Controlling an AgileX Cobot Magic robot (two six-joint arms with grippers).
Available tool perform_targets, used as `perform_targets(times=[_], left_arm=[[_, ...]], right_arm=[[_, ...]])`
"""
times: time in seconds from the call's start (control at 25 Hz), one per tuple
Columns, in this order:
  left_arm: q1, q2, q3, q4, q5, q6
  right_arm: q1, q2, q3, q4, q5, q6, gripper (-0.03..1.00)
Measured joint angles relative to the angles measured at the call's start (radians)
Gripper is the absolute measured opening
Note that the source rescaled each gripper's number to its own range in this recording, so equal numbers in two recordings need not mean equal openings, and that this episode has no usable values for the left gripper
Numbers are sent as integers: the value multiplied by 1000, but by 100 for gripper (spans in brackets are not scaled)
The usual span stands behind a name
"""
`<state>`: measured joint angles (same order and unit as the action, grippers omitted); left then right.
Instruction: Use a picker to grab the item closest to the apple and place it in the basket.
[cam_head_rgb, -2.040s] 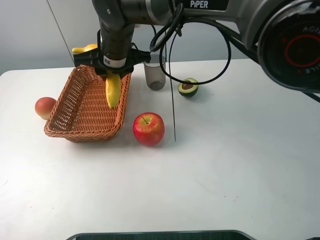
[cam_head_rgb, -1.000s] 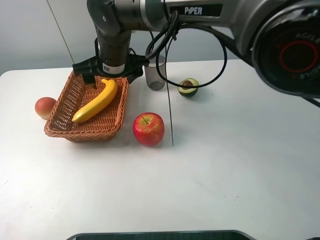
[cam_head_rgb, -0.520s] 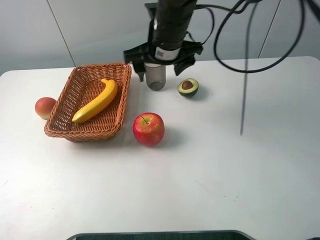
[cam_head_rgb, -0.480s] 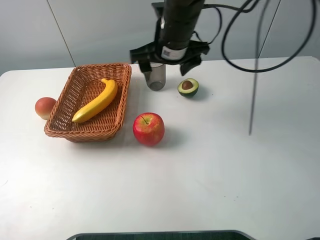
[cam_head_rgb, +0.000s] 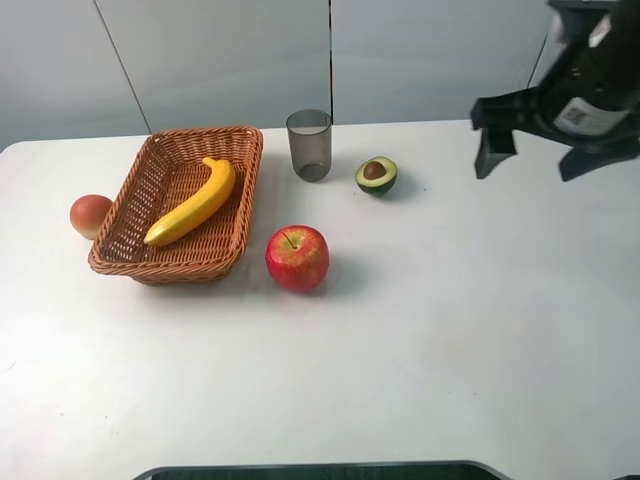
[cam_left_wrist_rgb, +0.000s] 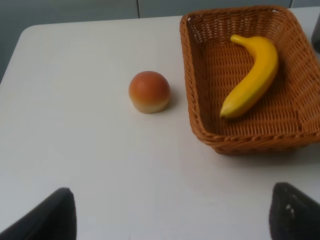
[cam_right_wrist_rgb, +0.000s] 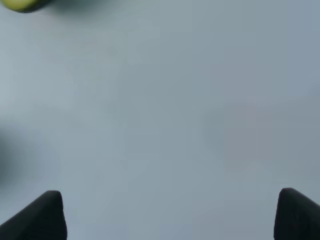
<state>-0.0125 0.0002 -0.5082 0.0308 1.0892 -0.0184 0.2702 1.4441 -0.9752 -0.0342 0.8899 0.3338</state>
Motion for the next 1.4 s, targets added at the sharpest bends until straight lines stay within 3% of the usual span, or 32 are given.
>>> perform_targets(times=[0.28, 0.4, 0.64, 1.0, 1.4], left_arm=[[0, 0, 0, 0, 0, 0], [0, 0, 0, 0, 0, 0], [0, 0, 0, 0, 0, 0], [0, 0, 0, 0, 0, 0], [0, 0, 0, 0, 0, 0]], right_arm=[[-214, -370, 180, 19, 44, -132, 82], [-262, -526, 205, 19, 95, -157, 85], [-265, -757, 262, 19, 180, -171, 94], [-209, -1051, 432, 19, 217, -200, 95], [-201, -1411, 446, 21, 232, -302, 95]])
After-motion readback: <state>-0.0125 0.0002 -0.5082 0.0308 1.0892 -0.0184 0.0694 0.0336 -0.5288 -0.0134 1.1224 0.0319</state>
